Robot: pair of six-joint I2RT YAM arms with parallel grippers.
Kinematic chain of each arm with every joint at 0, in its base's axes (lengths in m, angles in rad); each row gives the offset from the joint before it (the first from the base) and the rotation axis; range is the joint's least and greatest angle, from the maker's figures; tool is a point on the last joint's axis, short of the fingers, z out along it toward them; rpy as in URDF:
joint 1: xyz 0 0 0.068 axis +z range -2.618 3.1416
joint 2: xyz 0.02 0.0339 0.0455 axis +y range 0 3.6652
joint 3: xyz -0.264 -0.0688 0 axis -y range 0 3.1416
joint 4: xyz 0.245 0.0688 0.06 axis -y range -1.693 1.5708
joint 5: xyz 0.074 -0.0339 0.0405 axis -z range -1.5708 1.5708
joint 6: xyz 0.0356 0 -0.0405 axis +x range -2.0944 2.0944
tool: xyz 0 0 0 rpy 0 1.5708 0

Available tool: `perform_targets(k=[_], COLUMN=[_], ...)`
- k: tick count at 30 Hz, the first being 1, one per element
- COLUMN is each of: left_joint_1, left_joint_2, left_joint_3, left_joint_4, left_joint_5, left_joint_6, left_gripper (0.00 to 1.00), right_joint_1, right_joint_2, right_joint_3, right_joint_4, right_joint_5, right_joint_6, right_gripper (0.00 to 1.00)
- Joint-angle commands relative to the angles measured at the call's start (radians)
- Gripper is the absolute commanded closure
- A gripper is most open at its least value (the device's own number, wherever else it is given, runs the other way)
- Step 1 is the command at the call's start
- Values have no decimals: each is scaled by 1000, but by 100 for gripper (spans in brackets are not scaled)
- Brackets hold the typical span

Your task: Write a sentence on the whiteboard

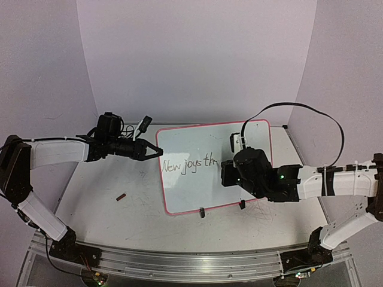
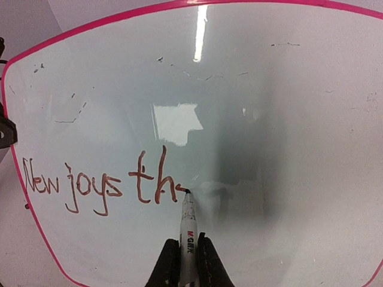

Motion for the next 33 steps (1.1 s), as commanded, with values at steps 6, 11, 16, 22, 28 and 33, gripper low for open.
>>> perform_targets(k=[6,11,16,22,28,33], left_joint_1=[-33,-33,-33,-33,-33,-34], left_joint_2=[-3,-3,-5,-5,-4,-3], left_joint_3=[27,27,28,29,29,29], left_joint_4=[-39,-40,-40,-40,-42,-41], left_joint_5=[15,16,15,16,17,17], left_joint_6=[3,3,3,4,3,3], left_gripper=[91,91,91,91,91,91], right_joint_1=[-5,-5,-6,-6,-5,-6], right_joint_2=[-9,-10,5,28,14,13], right_joint_3=[11,-5,2,10,-12,-22], right_joint_4=[-40,52,69,69,60,47], right_joint_5=[81,63,68,36,4,-10], right_joint_6=[33,3,-3,-14,-7,5], right_gripper=[100,100,100,100,100,100])
